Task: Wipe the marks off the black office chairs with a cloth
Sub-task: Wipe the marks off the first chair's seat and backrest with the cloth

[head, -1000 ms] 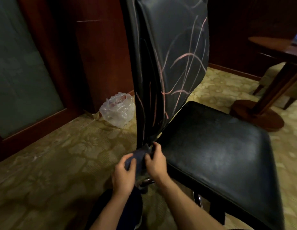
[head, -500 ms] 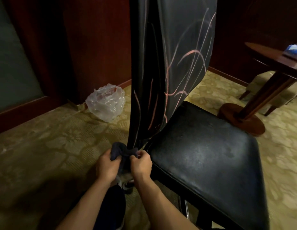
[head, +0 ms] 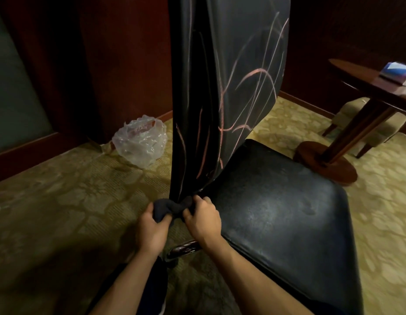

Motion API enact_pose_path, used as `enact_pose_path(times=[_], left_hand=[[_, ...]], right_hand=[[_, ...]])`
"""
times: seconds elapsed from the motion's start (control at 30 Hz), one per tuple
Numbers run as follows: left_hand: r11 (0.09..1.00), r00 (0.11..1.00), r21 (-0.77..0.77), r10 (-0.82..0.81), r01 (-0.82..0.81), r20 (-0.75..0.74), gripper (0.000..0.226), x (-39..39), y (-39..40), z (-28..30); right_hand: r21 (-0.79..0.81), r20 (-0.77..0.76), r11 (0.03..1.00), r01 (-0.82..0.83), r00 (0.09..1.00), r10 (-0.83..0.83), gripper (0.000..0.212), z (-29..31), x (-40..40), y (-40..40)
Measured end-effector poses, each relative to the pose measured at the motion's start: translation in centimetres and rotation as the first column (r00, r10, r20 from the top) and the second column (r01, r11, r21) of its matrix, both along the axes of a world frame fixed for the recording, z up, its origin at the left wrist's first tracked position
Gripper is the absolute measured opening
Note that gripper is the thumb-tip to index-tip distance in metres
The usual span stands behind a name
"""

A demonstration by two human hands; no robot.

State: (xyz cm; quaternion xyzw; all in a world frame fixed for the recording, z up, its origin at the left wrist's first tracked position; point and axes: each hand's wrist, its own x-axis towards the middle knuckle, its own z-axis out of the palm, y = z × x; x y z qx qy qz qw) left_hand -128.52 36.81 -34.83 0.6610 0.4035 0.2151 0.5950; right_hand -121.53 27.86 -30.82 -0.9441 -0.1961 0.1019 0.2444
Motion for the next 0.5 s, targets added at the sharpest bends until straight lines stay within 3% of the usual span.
enact_pose_path(times=[0.1, 0.23, 0.3, 0.5], left_hand=[[0.995, 0.999, 0.096, 0.022, -0.019, -0.033, 0.031, 0.4, -0.3, -0.2], [0.996, 0.999, 0.084, 0.029, -0.025, -0.041, 0.029, 0.4, -0.6, 0.1], [0.997, 0.998, 0.073, 0.031, -0.027, -0.056, 0.028, 0.5, -0.7, 0.1], [0.971, 0.971, 0.236, 0.075, -0.02, -0.226, 0.027, 0.6, -1.1, 0.5]], right_hand=[[0.17, -0.172, 0.982, 0.08, 0.984, -0.05, 0.02, -0.7, 0.1, 0.2], [0.339, -0.329, 0.923, 0.183, 0.942, -0.066, 0.021, -3.0, 1.1, 0.9], [0.385, -0.373, 0.897, 0.215, 0.926, -0.062, 0.009, -3.1, 1.0, 0.9], [0.468, -0.416, 0.813, 0.348, 0.898, -0.145, 0.008, -4.1, 0.1, 1.3]])
